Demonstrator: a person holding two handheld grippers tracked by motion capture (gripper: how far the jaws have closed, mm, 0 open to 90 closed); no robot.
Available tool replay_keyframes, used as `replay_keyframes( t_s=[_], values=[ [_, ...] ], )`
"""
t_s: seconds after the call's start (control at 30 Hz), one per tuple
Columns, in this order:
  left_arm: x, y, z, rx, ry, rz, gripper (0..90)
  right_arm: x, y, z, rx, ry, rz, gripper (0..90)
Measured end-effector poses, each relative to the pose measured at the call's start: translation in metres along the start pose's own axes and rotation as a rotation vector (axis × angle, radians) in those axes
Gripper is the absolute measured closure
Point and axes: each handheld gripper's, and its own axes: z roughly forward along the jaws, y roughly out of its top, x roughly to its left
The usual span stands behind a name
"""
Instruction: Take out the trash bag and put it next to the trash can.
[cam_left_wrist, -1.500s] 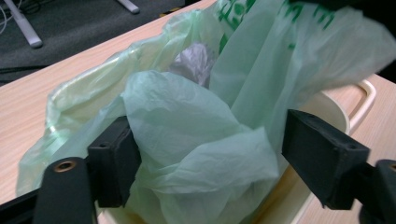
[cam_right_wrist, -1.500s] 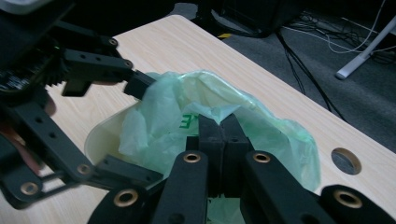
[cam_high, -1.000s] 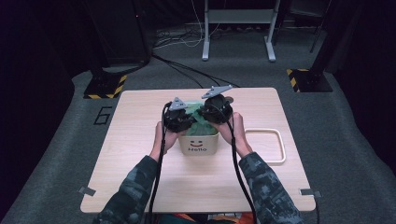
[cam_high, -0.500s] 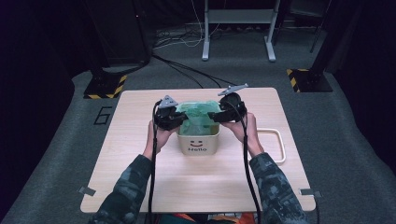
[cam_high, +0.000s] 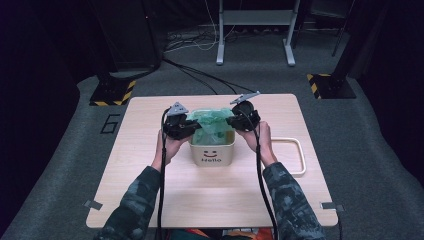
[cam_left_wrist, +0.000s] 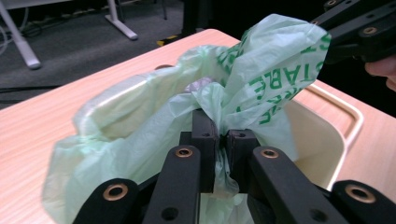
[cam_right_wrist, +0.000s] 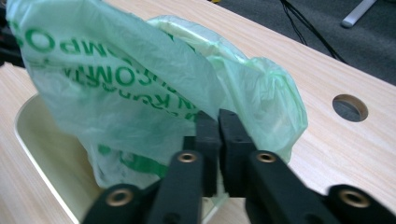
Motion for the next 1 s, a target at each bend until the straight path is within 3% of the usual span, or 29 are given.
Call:
replay_keyframes(
  t_s=[0.43,0.7,0.87,1.0],
  values=[
    [-0.009,0.001,0.009,0.036,-0.055,-0.001,60.8,0.018,0.012,-0.008,-0.026,0.074,-0.036,90.0],
    [-0.014,0.003,0.017,0.045,-0.032,0.019,48.0,0.036,0.022,-0.005,-0.031,0.113,-0.078,90.0],
    [-0.016,0.005,0.019,0.033,-0.01,0.057,52.9,0.044,0.026,-0.004,-0.042,0.171,-0.082,90.0],
    [-0.02,0.006,0.018,0.02,-0.014,0.099,71.7,0.044,0.029,-0.007,-0.063,0.193,-0.078,90.0]
  ],
)
